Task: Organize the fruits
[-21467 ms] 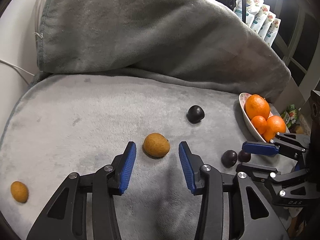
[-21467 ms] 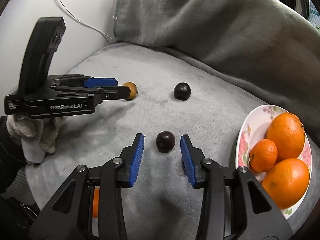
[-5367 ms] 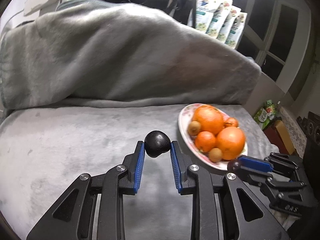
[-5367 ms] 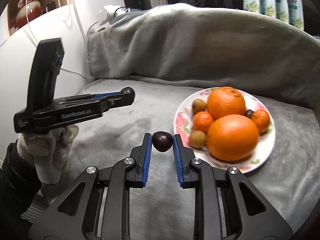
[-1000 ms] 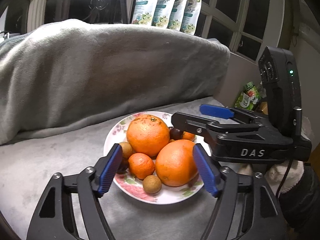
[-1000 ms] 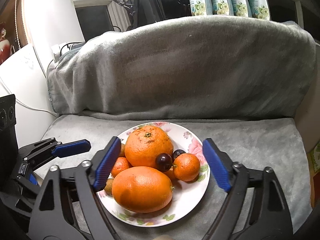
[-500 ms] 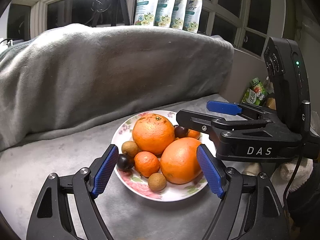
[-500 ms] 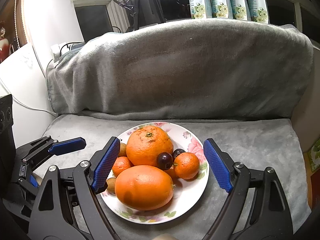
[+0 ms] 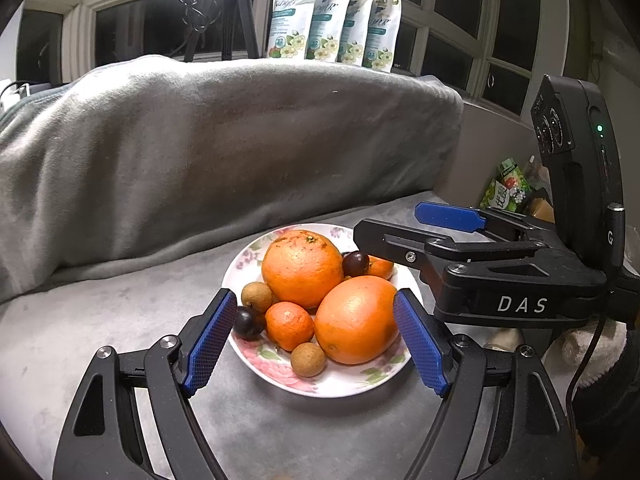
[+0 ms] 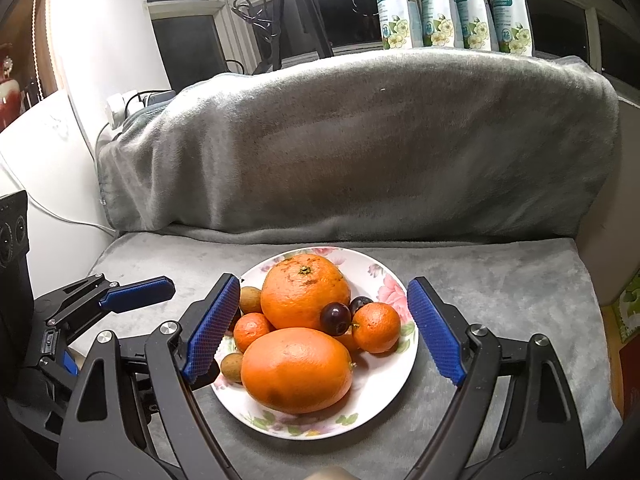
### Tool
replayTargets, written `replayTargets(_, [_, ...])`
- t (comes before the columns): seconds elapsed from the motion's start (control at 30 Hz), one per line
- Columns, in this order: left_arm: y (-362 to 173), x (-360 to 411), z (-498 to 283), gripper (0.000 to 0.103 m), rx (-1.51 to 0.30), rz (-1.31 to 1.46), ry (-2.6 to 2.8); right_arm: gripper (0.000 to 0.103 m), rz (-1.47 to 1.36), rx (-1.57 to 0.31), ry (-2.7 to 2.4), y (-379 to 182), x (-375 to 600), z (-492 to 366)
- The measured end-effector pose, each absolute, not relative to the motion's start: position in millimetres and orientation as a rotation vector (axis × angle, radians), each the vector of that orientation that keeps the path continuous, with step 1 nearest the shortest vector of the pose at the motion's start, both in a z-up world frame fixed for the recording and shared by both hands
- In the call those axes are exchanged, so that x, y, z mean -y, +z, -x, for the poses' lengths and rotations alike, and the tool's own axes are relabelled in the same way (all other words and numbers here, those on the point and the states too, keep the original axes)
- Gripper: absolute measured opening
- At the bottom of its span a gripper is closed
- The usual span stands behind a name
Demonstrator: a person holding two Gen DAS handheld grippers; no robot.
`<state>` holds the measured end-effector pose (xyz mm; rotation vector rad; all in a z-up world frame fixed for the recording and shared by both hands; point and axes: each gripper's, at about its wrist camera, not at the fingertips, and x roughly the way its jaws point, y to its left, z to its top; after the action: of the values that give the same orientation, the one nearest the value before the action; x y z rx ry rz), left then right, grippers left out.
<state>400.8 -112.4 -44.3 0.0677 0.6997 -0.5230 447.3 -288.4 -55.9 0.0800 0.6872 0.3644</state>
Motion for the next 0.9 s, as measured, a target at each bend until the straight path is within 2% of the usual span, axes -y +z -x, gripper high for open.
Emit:
replayTargets(0.67, [-28.1, 95.2, -381.5, 0.081, -0.662, -0.041, -0.513, 0.089, -0.063, -0.649, 0.341, -34.9, 285.1, -418.0])
replayTargets(0.7, [-27.2, 93.7, -380.3, 0.081, -0.660, -0.039, -0.511, 0.091, -0.061, -0.646, 0.335, -33.6, 284.7, -415.3])
replayTargets(0.77, [-25.6, 90.4, -377.2, 0.081, -0.655, -0.033, -0.506, 0.103, -0.054, -0.631, 0.317, -30.4, 283.5, -409.8])
replayTargets(0.9, [-24.5, 82.3, -371.2, 0.081, -0.650, -0.021, -0.495, 0.103, -0.038, -0.600, 0.291, -22.4, 280.9, -394.9])
